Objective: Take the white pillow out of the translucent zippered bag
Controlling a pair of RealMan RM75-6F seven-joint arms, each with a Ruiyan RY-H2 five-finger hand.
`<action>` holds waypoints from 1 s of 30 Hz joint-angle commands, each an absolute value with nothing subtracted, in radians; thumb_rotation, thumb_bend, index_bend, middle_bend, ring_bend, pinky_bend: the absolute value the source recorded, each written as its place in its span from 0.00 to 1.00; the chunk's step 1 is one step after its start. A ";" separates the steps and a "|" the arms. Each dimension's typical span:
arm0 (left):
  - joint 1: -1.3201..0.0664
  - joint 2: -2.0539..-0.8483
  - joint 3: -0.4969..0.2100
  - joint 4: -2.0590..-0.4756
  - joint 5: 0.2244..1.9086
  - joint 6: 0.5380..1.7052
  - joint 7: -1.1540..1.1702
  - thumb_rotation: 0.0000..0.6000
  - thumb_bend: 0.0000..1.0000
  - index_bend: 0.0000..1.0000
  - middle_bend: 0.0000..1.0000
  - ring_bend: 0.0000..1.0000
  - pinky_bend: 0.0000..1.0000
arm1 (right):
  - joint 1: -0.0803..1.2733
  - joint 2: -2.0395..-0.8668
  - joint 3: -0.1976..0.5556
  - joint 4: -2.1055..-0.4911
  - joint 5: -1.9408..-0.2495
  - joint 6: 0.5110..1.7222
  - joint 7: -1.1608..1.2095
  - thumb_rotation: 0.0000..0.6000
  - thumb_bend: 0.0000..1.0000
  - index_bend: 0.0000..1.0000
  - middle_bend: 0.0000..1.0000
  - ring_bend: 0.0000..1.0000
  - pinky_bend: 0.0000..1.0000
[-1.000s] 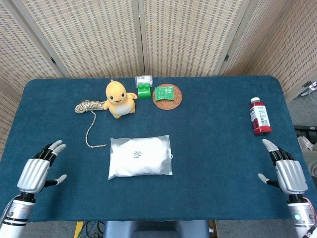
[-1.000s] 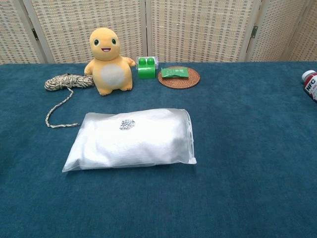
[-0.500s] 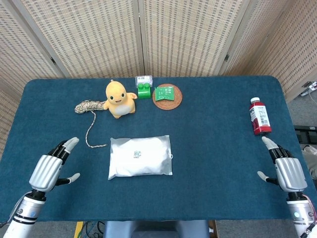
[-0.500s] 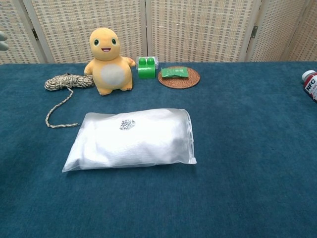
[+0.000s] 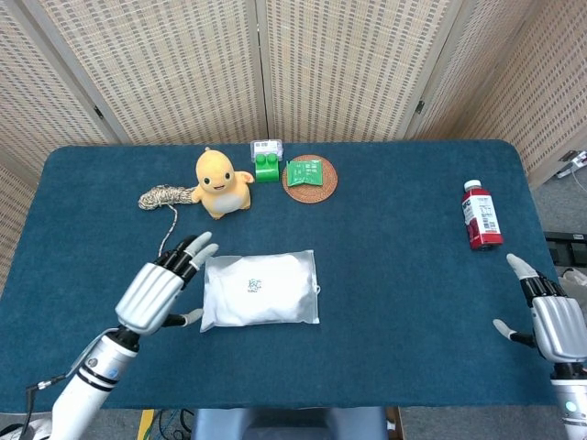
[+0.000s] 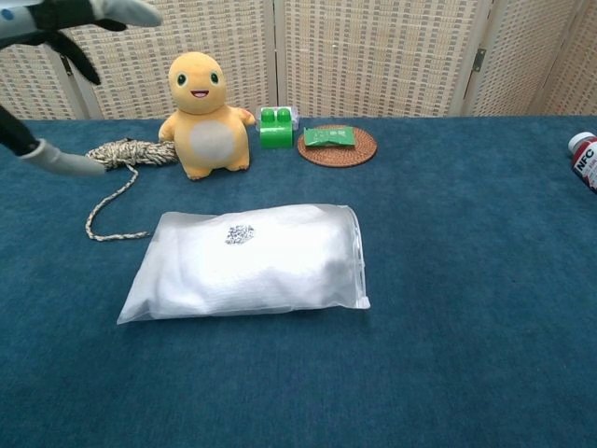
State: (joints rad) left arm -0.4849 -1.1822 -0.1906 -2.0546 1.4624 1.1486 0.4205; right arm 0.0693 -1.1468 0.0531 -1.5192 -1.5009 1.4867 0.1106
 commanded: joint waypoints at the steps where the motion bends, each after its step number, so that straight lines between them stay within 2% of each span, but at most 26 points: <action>1: -0.552 -1.229 -0.218 -2.088 1.389 1.083 0.510 1.00 0.00 0.00 0.00 0.00 0.13 | 0.063 -1.139 0.053 -1.516 -1.500 1.493 0.122 1.00 0.00 0.02 0.13 0.17 0.29; 7: -0.655 -1.272 -0.229 -2.117 1.207 0.992 0.657 1.00 0.00 0.00 0.00 0.00 0.01 | 0.061 -1.129 0.056 -1.511 -1.499 1.494 0.138 1.00 0.00 0.02 0.13 0.17 0.29; 14: -0.758 -1.340 -0.229 -2.098 1.020 0.984 0.763 1.00 0.00 0.00 0.00 0.00 0.00 | 0.063 -1.122 0.057 -1.518 -1.508 1.494 0.131 1.00 0.00 0.02 0.13 0.17 0.29; 30: -0.851 -1.477 -0.163 -1.921 0.951 1.003 0.764 1.00 0.00 0.00 0.00 0.00 0.00 | 0.061 -1.138 0.051 -1.498 -1.503 1.479 0.138 1.00 0.00 0.03 0.13 0.17 0.29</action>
